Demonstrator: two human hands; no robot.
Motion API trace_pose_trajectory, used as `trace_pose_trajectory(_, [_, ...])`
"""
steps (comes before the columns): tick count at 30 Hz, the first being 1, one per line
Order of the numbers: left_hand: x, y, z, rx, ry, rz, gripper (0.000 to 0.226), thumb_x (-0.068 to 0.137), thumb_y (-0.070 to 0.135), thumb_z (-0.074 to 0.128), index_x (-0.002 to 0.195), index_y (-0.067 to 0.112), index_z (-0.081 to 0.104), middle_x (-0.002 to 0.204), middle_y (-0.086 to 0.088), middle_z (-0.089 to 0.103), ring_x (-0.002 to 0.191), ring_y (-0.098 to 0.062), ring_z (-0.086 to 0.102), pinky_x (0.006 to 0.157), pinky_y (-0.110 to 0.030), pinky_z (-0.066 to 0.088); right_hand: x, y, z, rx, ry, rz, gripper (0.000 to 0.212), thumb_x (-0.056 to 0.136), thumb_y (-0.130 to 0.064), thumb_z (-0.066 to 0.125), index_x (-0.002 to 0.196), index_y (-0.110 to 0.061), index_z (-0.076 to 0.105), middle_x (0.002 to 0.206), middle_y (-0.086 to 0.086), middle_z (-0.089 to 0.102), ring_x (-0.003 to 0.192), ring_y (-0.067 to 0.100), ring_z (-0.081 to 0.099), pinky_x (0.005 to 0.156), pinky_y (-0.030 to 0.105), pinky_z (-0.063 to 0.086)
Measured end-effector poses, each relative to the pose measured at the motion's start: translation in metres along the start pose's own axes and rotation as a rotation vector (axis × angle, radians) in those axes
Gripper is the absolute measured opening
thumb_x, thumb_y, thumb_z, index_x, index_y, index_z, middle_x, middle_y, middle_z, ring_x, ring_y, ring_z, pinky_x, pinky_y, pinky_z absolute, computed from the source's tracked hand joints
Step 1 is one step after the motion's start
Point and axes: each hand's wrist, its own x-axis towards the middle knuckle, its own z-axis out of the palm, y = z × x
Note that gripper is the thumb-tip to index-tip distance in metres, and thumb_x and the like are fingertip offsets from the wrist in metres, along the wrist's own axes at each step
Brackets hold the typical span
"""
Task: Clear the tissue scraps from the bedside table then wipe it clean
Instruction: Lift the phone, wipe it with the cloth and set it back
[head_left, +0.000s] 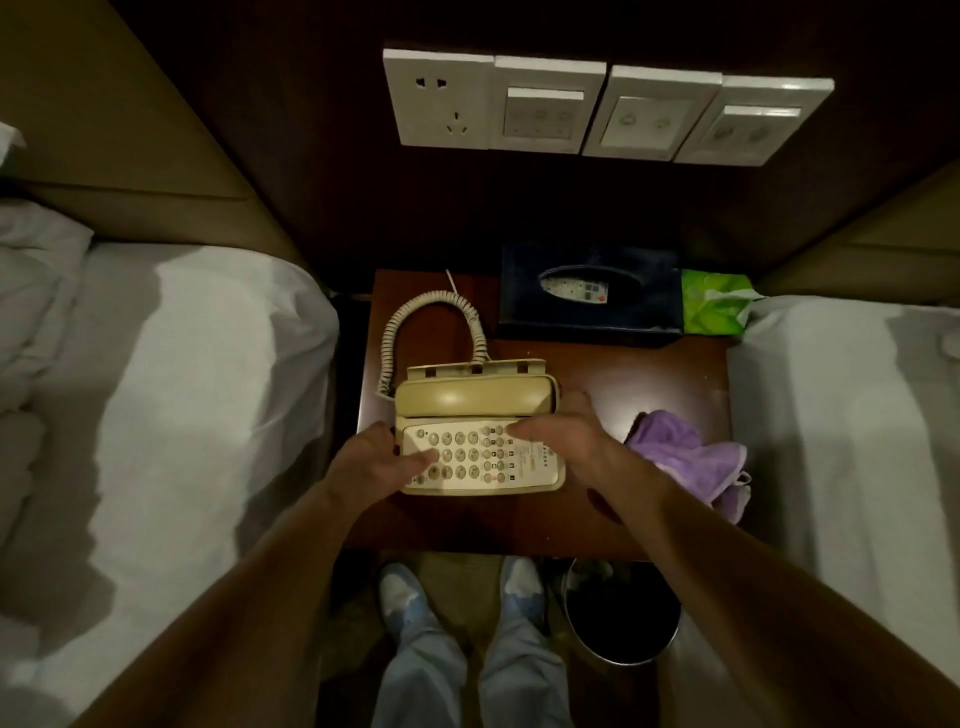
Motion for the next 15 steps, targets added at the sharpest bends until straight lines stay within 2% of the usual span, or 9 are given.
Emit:
trace_pose_trajectory(2, [0.001, -0.002, -0.007, 0.111, 0.009, 0.041, 0.056, 0.08, 0.078, 0.064, 0.096, 0.024, 0.061, 0.08, 0.015, 0.058, 0.079, -0.009, 0.063, 0.061, -0.024, 0.047, -0.018, -0.014, -0.008, -0.095, 0.006, -0.035, 0.117, 0.014, -0.057, 0.098, 0.122, -0.036, 0.058, 0.127, 0.001, 0.06, 0.11, 0.023, 0.066, 0.091, 0.043, 0.059])
trace_pose_trajectory(4, [-0.009, 0.006, -0.024, 0.35, 0.099, 0.111, 0.059, 0.079, 0.086, 0.053, 0.091, 0.029, 0.057, 0.077, 0.015, 0.055, 0.067, -0.002, 0.055, 0.056, -0.023, 0.042, -0.052, -0.036, -0.019, -0.264, 0.065, -0.133, 0.098, 0.048, -0.038, 0.097, 0.135, -0.033, 0.051, 0.132, -0.001, 0.049, 0.12, 0.017, 0.053, 0.098, 0.03, 0.049])
trace_pose_trajectory(6, [-0.018, 0.017, -0.041, 0.471, 0.304, 0.276, 0.048, 0.084, 0.081, 0.054, 0.088, 0.033, 0.053, 0.074, 0.016, 0.053, 0.063, -0.001, 0.05, 0.051, -0.021, 0.034, -0.076, -0.04, -0.036, -0.434, 0.233, -0.282, 0.082, 0.073, -0.035, 0.084, 0.144, -0.025, 0.044, 0.138, 0.001, 0.043, 0.125, 0.017, 0.045, 0.096, 0.02, 0.04])
trace_pose_trajectory(8, [-0.02, 0.026, -0.051, 0.425, 0.481, 0.477, 0.046, 0.086, 0.075, 0.057, 0.096, 0.03, 0.056, 0.088, 0.011, 0.059, 0.074, -0.007, 0.054, 0.057, -0.023, 0.04, -0.105, -0.032, -0.058, -0.522, 0.452, -0.388, 0.066, 0.085, -0.04, 0.075, 0.142, -0.023, 0.045, 0.137, 0.005, 0.046, 0.124, 0.023, 0.047, 0.098, 0.035, 0.045])
trace_pose_trajectory(10, [-0.017, 0.038, -0.052, 0.432, 0.464, 0.607, 0.056, 0.086, 0.074, 0.054, 0.117, 0.027, 0.055, 0.108, 0.007, 0.056, 0.095, -0.012, 0.054, 0.077, -0.033, 0.051, -0.123, -0.014, -0.082, -0.661, 0.553, -0.417, 0.064, 0.086, -0.05, 0.07, 0.139, -0.022, 0.045, 0.132, 0.008, 0.048, 0.121, 0.03, 0.048, 0.097, 0.048, 0.046])
trace_pose_trajectory(12, [-0.012, 0.057, -0.044, 0.515, 0.372, 0.666, 0.064, 0.09, 0.071, 0.051, 0.135, 0.026, 0.049, 0.122, 0.006, 0.049, 0.109, -0.014, 0.049, 0.097, -0.038, 0.047, -0.13, 0.01, -0.104, -0.783, 0.58, -0.331, 0.079, 0.079, -0.06, 0.072, 0.142, -0.023, 0.042, 0.135, 0.013, 0.045, 0.122, 0.036, 0.045, 0.097, 0.054, 0.045])
trace_pose_trajectory(15, [-0.013, 0.089, -0.031, 0.569, 0.339, 0.746, 0.069, 0.095, 0.066, 0.051, 0.147, 0.022, 0.042, 0.134, 0.003, 0.049, 0.119, -0.018, 0.046, 0.107, -0.04, 0.039, -0.134, 0.036, -0.119, -0.83, 0.506, -0.151, 0.103, 0.066, -0.073, 0.077, 0.149, -0.029, 0.035, 0.143, 0.015, 0.038, 0.127, 0.04, 0.043, 0.098, 0.06, 0.044])
